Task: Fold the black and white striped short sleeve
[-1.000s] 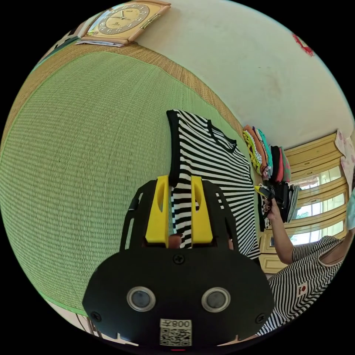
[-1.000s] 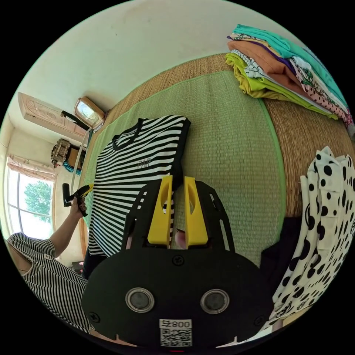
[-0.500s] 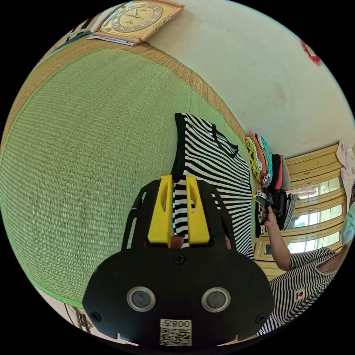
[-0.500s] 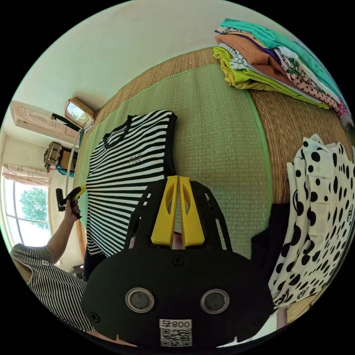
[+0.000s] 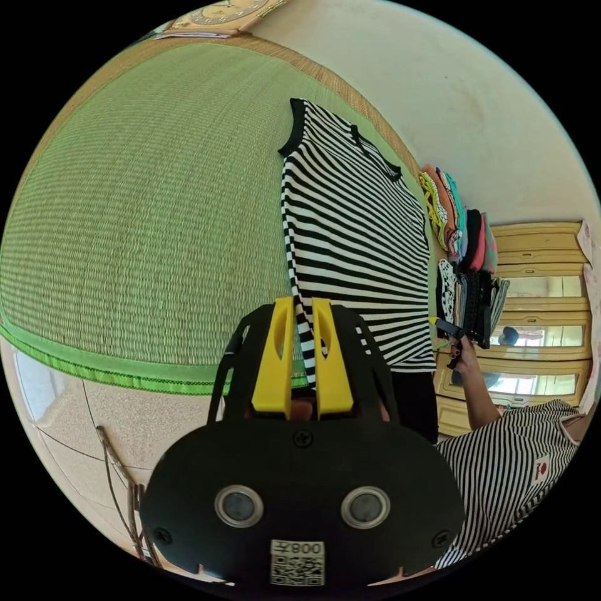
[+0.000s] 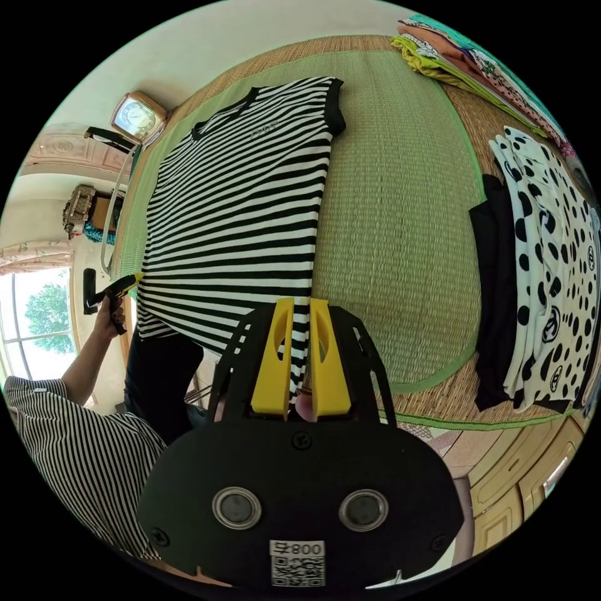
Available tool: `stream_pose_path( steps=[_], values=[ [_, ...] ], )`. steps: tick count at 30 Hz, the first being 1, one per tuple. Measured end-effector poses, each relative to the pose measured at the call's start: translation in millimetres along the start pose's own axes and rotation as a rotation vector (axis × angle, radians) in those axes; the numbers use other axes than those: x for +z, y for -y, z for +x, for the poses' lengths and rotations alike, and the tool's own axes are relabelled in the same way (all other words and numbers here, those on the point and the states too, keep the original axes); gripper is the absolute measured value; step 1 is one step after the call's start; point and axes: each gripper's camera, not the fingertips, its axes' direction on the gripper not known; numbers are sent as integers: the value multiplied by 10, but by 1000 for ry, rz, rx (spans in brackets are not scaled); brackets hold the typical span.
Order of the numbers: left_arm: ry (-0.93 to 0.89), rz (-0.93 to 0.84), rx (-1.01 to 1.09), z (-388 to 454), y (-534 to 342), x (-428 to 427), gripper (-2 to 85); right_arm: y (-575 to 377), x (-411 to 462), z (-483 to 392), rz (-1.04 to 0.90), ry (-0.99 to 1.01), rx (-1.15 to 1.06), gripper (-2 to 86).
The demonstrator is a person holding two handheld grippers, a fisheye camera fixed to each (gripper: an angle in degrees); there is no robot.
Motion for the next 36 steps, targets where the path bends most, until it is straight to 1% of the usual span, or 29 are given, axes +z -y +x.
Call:
stream_pose_path(
  steps=[3,6,9,11,14,18,20,25,30,33,36],
  values=[
    [16,-3,-3,-21,-83,34,25,-51,49,-41,-12,-42,1,14],
    [-3,65,-24,-115,-218,-77,23,-108,-49,-40,3,-62,-7,5],
    [-56,53,-55,-280,-328,2,32,-160,-41,35,1,-20,-6,3],
    [-80,46,-88,-370,-394,87,44,-165,135,100,-57,-13,7,5],
    [-100,52,-116,-455,-553,147,65,-248,112,175,-34,34,40,7],
    [-154,73,-82,-434,-881,92,83,-510,-12,244,9,43,68,15],
    [-161,53,-57,-382,-1045,109,87,-750,-48,302,28,101,93,24],
    [-142,-1,7,-163,-1520,272,90,-1265,4,264,27,150,114,40],
    [-96,-59,71,11,-1803,492,91,-1620,82,219,28,167,125,53],
    [-109,-56,67,38,-1913,591,92,-1757,118,222,45,202,134,56],
    [-88,-36,81,108,-1962,657,93,-1855,125,168,55,189,118,58]
  ],
)
